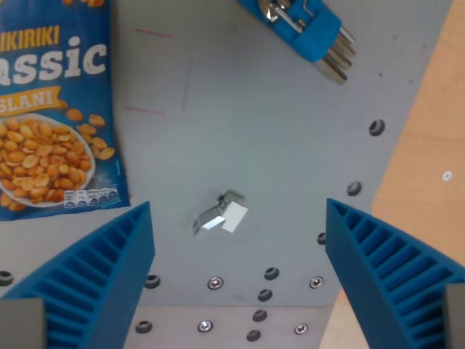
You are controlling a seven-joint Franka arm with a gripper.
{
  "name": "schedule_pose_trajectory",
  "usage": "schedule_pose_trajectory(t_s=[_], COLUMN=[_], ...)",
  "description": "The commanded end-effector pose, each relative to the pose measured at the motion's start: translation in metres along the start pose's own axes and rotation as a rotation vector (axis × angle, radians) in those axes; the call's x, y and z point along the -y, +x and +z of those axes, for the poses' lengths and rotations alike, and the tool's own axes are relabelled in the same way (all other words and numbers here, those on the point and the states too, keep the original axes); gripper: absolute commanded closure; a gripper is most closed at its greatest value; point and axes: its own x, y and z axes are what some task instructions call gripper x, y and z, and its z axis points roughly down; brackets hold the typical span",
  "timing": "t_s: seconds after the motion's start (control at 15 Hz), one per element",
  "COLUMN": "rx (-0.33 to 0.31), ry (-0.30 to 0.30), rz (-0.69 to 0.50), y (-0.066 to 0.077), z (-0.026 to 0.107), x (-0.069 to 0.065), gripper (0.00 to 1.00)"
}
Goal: Rotate around base negative x
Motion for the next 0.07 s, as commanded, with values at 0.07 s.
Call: schedule_pose_trajectory(t_s=[0.07], rx=[0.065], ry=[-0.228], rz=[0.025], y=[-0.0013], z=[-0.0026], x=[0.0033], gripper=[0.0])
